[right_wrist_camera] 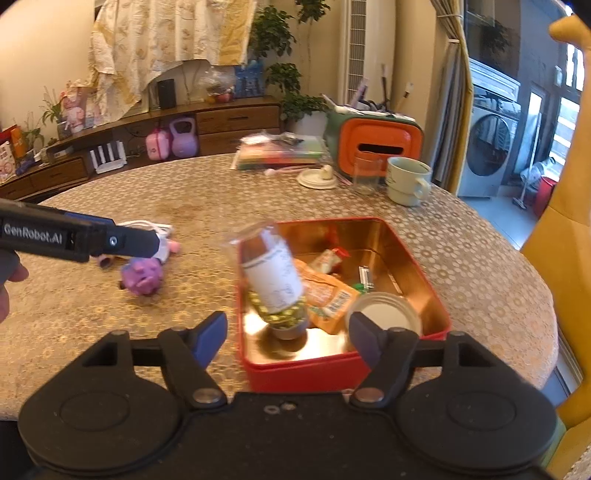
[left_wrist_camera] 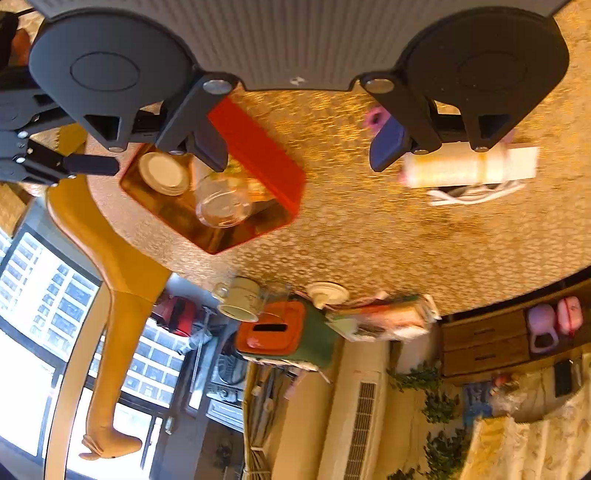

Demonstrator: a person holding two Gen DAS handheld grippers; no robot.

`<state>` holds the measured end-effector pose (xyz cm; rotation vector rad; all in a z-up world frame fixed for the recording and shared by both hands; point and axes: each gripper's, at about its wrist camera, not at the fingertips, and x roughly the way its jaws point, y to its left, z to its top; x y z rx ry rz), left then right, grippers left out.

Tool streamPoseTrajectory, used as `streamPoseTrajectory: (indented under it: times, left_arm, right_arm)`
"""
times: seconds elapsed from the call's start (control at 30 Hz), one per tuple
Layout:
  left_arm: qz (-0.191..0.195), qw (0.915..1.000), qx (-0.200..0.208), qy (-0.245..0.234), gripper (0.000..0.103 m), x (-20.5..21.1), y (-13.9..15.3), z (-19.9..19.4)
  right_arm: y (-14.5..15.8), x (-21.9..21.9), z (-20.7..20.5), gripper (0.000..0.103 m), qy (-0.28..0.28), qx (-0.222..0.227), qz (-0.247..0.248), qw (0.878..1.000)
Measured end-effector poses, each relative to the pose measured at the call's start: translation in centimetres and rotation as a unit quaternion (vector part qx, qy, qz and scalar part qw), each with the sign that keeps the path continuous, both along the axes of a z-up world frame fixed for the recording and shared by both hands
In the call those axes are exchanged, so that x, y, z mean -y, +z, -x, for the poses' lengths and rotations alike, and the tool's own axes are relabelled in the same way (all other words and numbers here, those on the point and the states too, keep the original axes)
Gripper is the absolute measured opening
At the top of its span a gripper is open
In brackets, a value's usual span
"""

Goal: Organize rigid objects
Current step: 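Move both grippers back toward the purple toy and purple eraser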

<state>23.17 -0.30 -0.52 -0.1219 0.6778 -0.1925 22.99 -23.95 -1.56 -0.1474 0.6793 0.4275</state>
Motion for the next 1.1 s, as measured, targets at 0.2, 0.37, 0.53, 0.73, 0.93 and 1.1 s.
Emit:
streamPoseTrajectory:
  times: [0.2, 0.37, 0.53, 0.73, 0.93, 1.1]
  left_arm:
    - [0.002, 1.0, 0.001, 0.005, 0.084, -2.5, -0.1, 2.4]
    - [-0.009, 0.9999, 0.01, 0.01, 0.097, -4.6, -0.4, 4.2]
    - [-0.025, 0.9993, 0.005, 0.027, 0.103, -7.0, -1.4, 4.8]
    - [-0.037, 0.9972, -0.006, 0.065, 0.103, -10.3, -2.9, 4.7]
    - [0.0, 0.9968, -0.028, 0.075, 0.103, -13.4, -4.2, 3.4]
    - [-0.018, 0.9962, -0.021, 0.082, 0.103, -14.3, -5.6, 2.2]
  right_arm:
    - [0.5, -2.2, 1.3, 0.085, 0.019, 0.003, -0.013, 1.0]
    - [0.4, -4.4, 1.8, 0.092, 0.035, 0.001, -0.015, 0.999]
    - [0.0, -6.4, 1.8, 0.093, 0.052, -0.005, -0.014, 0.999]
    - [-0.8, -8.7, 1.5, 0.093, 0.074, -0.014, -0.012, 0.997]
    - [-1.7, -11.2, 0.8, 0.091, 0.095, -0.012, -0.006, 0.995]
    - [-2.6, -12.8, -0.4, 0.087, 0.105, -0.017, 0.004, 0.994]
